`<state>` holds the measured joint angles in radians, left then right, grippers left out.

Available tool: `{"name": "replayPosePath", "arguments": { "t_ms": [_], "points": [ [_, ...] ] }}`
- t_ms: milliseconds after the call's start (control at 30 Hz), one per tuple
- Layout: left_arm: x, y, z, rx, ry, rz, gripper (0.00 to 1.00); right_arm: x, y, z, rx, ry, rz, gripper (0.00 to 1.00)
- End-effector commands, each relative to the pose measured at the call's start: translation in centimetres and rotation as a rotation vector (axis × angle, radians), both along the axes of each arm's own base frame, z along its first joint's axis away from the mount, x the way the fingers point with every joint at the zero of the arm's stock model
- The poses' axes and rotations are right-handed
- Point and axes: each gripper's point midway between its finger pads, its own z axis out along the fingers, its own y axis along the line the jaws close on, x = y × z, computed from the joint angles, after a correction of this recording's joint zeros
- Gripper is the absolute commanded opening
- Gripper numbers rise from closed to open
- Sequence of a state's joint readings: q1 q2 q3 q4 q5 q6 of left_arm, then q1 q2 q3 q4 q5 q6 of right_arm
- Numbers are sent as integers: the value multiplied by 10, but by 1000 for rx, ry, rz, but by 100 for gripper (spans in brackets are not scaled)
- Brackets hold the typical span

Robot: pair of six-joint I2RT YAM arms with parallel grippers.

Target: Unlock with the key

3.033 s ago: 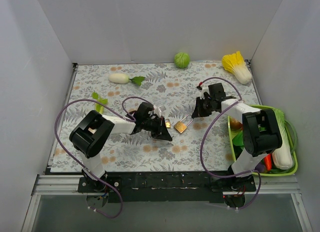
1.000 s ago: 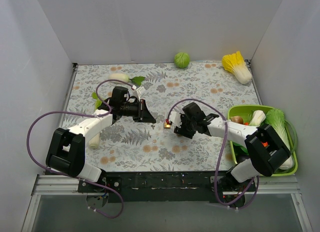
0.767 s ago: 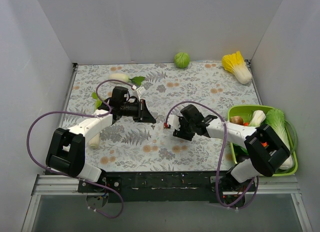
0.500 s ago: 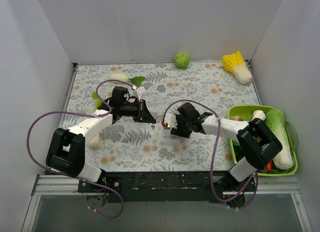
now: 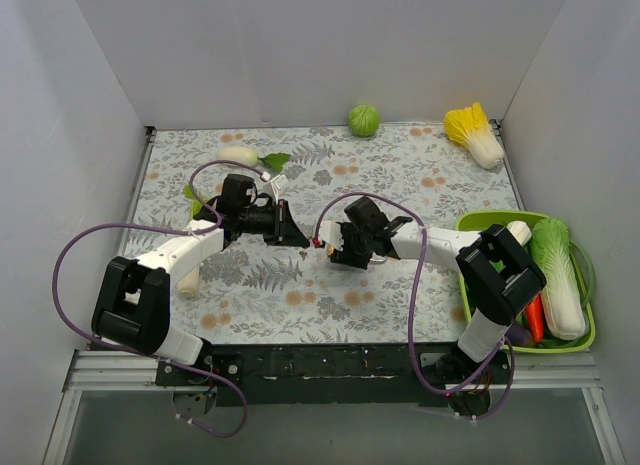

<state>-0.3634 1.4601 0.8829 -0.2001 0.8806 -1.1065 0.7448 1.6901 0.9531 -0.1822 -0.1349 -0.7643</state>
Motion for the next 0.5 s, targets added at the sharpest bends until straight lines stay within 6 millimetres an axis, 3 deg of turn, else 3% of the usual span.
{"name": "replayPosePath", "arguments": {
  "t_ms": [0,100,167,233,267,467],
  "points": [
    [0,6,14,-13,-61,9,0,-3,2,-2,0,6,-13,62],
    [1,6,14,-18,-55,6,0,-1,1,4,19,8,-51,64],
    [1,6,13,-17,-52,6,0,-2,2,8,26,15,-55,81],
    [1,7,13,-18,-50,7,0,-1,1,12,24,15,-60,82],
    [1,7,13,-17,-52,8,0,0,0,13,21,6,-66,90],
    [0,7,13,-21,-52,7,0,9,-10,20,14,-3,-72,90]
  ]
}}
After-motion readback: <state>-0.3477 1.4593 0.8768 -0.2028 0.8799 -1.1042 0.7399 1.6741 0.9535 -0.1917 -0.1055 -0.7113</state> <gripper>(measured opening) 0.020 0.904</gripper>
